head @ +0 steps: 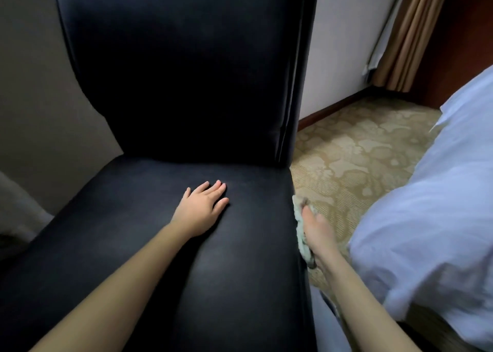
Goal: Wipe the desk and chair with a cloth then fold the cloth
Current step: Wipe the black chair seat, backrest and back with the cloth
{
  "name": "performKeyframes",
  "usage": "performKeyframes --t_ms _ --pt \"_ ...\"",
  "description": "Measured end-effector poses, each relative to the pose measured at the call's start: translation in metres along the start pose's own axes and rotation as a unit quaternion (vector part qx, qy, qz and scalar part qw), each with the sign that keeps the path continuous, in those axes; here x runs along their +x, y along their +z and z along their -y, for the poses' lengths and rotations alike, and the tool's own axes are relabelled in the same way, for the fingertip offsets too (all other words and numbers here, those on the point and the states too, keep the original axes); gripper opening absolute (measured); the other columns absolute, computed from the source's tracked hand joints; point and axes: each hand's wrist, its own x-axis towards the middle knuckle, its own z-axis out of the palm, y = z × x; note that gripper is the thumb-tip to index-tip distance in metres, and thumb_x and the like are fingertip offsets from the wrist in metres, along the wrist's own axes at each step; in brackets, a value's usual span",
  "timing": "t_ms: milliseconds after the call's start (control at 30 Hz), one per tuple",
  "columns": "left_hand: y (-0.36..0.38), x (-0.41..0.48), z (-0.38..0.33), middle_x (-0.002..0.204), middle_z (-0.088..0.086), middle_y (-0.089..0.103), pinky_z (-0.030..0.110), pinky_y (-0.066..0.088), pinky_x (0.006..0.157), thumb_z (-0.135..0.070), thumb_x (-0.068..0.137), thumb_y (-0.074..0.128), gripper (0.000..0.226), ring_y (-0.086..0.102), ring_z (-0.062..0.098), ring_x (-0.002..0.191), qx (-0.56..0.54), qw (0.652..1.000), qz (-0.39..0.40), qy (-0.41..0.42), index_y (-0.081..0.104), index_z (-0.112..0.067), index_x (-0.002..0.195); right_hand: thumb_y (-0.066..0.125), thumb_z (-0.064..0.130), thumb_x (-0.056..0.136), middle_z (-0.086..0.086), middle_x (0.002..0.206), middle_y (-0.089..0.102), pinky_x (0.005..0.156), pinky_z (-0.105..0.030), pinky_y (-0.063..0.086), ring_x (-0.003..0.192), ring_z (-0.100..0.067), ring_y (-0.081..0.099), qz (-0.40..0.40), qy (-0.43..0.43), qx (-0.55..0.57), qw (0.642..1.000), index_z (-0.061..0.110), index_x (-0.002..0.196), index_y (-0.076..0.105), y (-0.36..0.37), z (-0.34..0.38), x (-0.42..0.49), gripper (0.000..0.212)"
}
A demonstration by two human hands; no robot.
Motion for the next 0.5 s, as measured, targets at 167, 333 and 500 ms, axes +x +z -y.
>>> performKeyframes --t_ms 167,333,500 --pt "0.002 -0.008 -0.001 0.156 -0.017 0.014 0.040 0.007 0.116 -0.051 0.099 0.016 0.053 0.009 0.009 0.145 0.012 0.999 -0.010 0.048 0.019 -0.034 0.149 0.029 0.056 0.095 -0.005 0.070 0.060 0.058 -0.030 0.044 0.065 -0.026 0.059 -0.061 0.078 0.114 0.988 0.007 0.099 0.060 0.008 0.020 0.075 0.058" --pt "-0.001 -0.012 0.000 0.156 -0.017 0.014 0.040 0.010 0.116 -0.063 0.082 -0.003 0.076 0.010 0.009 0.146 0.040 0.996 -0.004 0.078 0.016 -0.034 0.150 0.033 0.055 0.093 -0.002 0.070 0.060 0.053 -0.030 0.039 0.061 -0.022 0.055 -0.134 0.057 0.152 0.978 0.007 0.095 0.061 0.011 0.003 0.071 0.055" --pt "-0.001 -0.015 -0.001 0.156 -0.016 0.013 0.040 0.008 0.116 -0.041 0.102 0.022 0.049 0.009 0.010 0.146 0.047 0.995 -0.008 0.089 0.016 -0.032 0.150 0.037 0.048 0.097 0.000 0.119 0.059 0.103 -0.042 0.041 0.112 -0.022 0.055 -0.110 0.103 0.274 0.950 0.015 0.128 0.054 0.034 -0.057 -0.059 0.048"
